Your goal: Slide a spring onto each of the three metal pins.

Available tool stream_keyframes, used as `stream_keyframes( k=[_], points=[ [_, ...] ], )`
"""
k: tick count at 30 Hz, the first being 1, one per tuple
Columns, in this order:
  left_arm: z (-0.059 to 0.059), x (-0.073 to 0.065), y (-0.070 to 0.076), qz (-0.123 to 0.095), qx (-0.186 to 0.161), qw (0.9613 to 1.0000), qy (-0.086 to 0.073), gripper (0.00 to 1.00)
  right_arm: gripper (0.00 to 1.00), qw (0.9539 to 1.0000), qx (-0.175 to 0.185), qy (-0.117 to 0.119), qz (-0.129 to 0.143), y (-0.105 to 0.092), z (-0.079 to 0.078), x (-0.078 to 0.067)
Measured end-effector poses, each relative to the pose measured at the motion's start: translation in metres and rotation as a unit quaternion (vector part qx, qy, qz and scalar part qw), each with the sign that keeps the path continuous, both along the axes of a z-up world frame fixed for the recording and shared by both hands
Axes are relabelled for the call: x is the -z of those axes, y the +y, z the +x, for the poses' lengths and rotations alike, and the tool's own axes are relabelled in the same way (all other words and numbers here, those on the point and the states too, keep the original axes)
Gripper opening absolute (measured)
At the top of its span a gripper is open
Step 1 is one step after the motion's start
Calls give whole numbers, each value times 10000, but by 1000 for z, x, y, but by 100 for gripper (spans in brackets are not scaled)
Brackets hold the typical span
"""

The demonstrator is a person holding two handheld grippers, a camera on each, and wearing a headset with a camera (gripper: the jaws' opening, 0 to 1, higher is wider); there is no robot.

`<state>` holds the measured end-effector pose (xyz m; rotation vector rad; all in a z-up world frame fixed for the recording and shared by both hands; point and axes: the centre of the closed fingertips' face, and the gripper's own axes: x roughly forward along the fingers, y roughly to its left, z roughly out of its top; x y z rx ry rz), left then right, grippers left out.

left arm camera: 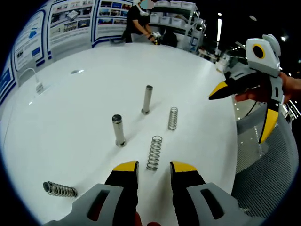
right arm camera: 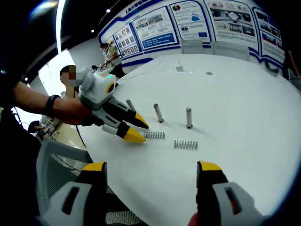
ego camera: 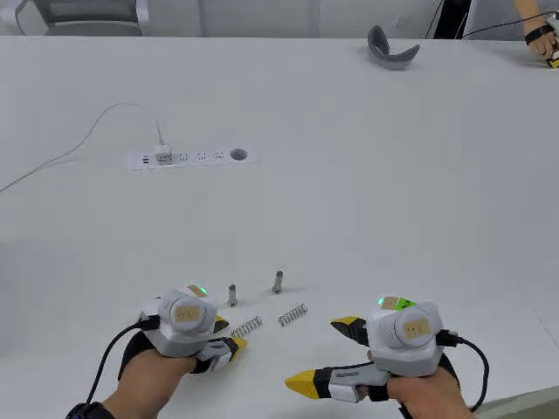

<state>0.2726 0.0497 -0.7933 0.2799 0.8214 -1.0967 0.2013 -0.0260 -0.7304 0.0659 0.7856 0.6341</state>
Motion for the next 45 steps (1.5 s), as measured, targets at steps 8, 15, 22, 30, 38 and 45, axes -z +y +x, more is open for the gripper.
stream_keyframes(
  k=[8,15,22,30,38,45],
  points=[
    [2,6,-4,34,15,9999,-124,19,79,10000,-40,34,16,3,-2,0],
    [7,7,-5,178,78,9990,-397,12,79,10000,-55,55,10,4,-2,0],
    [3,4,0,109,58,9997,-231,11,79,10000,-44,44,73,4,0,-1],
    [-1,-5,11,24,1,9998,-208,11,78,9998,-56,46,176,9,1,-2],
    [-5,-14,27,-3,-27,9997,-234,11,77,9995,-87,48,303,16,4,-5],
    [-11,-28,39,-89,-70,9995,-279,11,75,9989,-103,39,455,21,7,-10]
  ],
)
